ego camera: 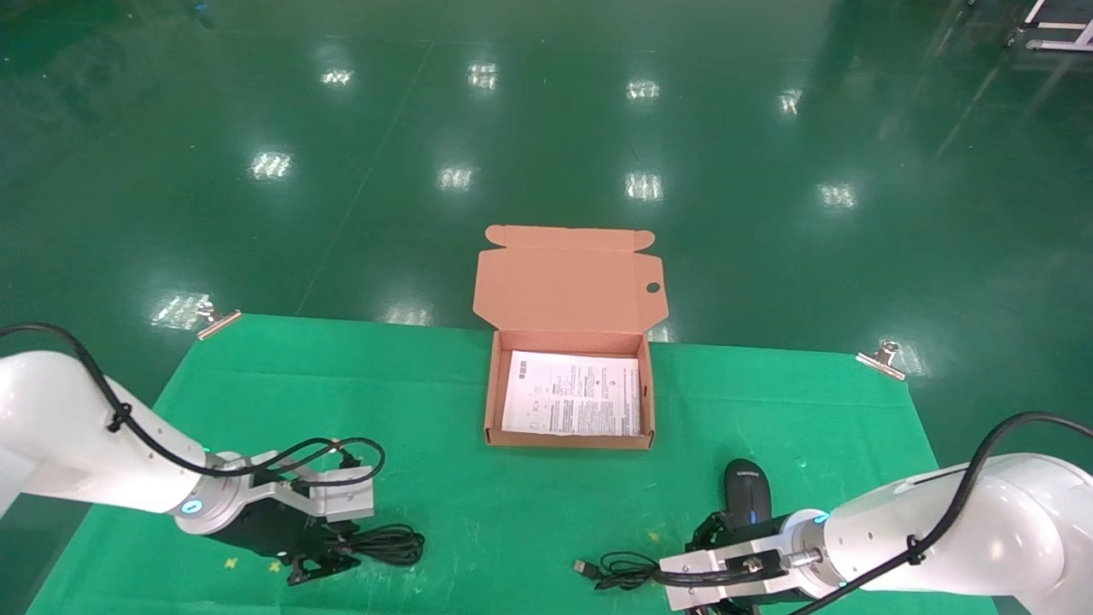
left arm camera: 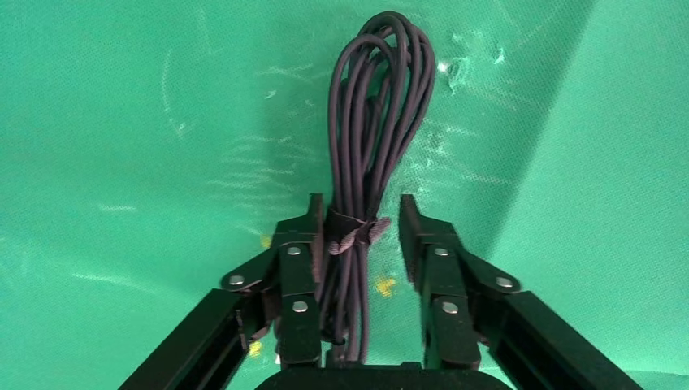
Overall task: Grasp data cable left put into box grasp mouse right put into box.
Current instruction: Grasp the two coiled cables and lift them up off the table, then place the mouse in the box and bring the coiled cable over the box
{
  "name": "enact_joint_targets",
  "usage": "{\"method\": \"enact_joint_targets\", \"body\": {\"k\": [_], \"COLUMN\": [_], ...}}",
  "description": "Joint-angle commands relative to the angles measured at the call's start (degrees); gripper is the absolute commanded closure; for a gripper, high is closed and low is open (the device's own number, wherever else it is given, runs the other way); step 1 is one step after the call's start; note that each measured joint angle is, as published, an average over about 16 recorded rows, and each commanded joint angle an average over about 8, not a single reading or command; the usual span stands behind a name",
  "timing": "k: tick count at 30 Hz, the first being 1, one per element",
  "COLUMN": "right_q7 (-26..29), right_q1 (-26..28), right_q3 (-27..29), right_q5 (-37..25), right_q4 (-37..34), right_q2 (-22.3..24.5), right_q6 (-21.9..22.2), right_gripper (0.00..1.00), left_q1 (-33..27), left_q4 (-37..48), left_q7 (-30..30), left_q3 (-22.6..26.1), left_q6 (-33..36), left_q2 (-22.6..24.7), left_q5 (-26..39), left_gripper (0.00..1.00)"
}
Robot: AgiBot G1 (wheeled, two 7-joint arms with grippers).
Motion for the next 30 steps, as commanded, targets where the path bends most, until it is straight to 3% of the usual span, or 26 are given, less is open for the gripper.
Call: {"method": "enact_joint_targets", "body": {"k": [1,19,30], "right_q7": [0.0,0.6,5.3], "right_q1": [0.0,0.7,6.8], "right_q3": [0.0,0.6,6.8], "right_q5": [0.0,0.5,2.1], "right_q4": [0.0,0.7,12.9], "right_q2": [0.0,0.7,9.6], "right_q6": [0.0,-0.1,1.4], "right_gripper": [1.00,1.00,1.00], "left_q1": [0.0,-0.6,-7.1], "left_q4": [0.0,-1.3,-13.7], "left_q7": [0.0,0.8,1.2], "left_q3": [0.0,-0.4,-2.7], "left_q6": [0.0,0.5,2.8], "left_q2": [0.0,-0.7,-6.2], "left_q5": [0.0,-0.6,-1.8], "left_gripper": [1.00,1.00,1.00]}}
